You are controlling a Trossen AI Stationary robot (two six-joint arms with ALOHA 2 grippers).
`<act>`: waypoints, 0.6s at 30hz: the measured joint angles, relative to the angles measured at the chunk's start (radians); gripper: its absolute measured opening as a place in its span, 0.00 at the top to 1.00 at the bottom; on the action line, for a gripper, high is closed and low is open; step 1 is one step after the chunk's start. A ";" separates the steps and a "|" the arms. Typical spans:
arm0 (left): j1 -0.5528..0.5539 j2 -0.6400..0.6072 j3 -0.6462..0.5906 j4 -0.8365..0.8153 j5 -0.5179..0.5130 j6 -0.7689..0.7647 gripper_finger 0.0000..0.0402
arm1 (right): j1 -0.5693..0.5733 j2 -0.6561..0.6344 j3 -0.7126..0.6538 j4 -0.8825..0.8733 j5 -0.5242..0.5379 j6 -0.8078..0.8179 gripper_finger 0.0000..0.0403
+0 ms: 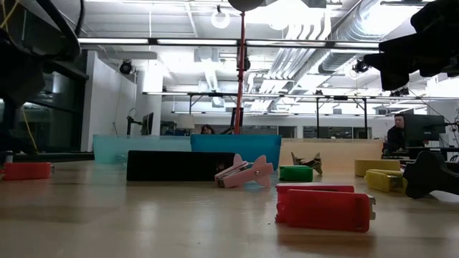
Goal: Pick and place Stapler, Stapler remover, tape
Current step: Put the light blue tape into the light green bin
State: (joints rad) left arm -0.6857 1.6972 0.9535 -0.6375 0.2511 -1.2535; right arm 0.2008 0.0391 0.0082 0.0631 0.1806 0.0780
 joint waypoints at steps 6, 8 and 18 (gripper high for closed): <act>0.051 -0.034 -0.004 -0.104 -0.065 0.014 0.92 | 0.000 0.000 0.000 0.000 0.000 0.000 0.58; 0.082 -0.059 -0.004 -0.156 -0.077 0.029 0.92 | 0.000 0.000 0.000 0.000 0.000 0.000 0.58; 0.374 -0.255 -0.004 -0.363 -0.219 0.200 0.92 | 0.000 0.000 0.000 0.000 0.000 0.000 0.58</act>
State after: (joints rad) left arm -0.3119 1.4425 0.9499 -1.0010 0.0323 -1.0530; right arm 0.2012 0.0391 0.0082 0.0631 0.1806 0.0780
